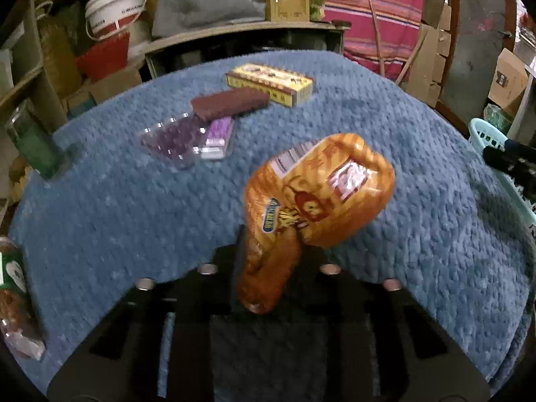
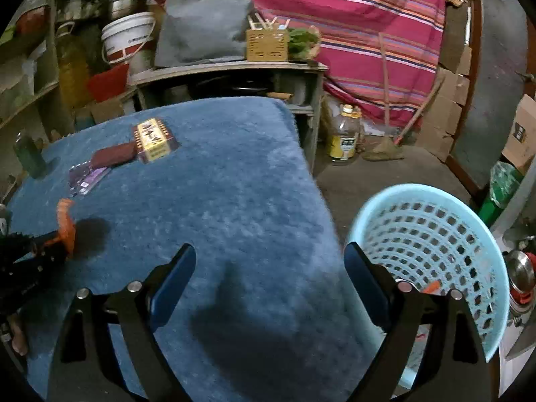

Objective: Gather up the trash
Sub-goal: 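Grasp the orange snack bag with the left gripper and lift it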

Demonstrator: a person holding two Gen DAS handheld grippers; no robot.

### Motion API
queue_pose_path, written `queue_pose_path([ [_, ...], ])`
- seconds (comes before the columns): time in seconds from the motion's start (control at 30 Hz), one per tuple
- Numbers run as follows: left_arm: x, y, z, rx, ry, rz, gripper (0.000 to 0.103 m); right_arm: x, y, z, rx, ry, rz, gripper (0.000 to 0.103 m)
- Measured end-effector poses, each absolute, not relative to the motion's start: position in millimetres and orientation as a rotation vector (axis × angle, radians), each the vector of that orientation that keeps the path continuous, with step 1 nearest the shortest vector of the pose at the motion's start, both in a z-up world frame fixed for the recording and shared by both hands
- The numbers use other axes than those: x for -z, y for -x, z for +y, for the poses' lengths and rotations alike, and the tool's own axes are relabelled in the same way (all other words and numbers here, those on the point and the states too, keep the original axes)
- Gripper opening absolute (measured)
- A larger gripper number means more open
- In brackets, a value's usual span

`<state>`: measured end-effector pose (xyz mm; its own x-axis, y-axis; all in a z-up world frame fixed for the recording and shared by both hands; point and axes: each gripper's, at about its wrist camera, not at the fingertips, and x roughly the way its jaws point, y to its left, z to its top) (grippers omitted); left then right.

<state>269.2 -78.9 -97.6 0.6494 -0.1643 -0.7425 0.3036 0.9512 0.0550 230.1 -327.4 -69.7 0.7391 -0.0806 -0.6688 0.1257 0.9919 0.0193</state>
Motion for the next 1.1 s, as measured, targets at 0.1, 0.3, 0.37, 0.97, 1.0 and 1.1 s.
queue_pose_path([
  [0.1,85,-274,-71,0.259,-0.152,0.782,0.015,70,-239,-312,0.094,-0.051,0.731,0.088],
  [0.3,42,-294,-38,0.168,-0.077,0.664,0.015,64,-260,-279,0.056,-0.030,0.707,0.088],
  [0.37,29,-302,-22,0.111,-0.057,0.621,0.015,62,-269,-268,0.044,-0.024,0.701,0.088],
  [0.97,34,-324,87,-0.100,0.123,0.584,0.015,63,-375,-127,-0.128,0.087,0.720,0.088],
  [1.0,34,-325,91,-0.106,0.125,0.584,0.015,66,-382,-119,-0.132,0.097,0.727,0.088],
  [1.1,33,-326,109,-0.124,0.173,0.588,0.015,71,-395,-112,-0.142,0.091,0.745,0.088],
])
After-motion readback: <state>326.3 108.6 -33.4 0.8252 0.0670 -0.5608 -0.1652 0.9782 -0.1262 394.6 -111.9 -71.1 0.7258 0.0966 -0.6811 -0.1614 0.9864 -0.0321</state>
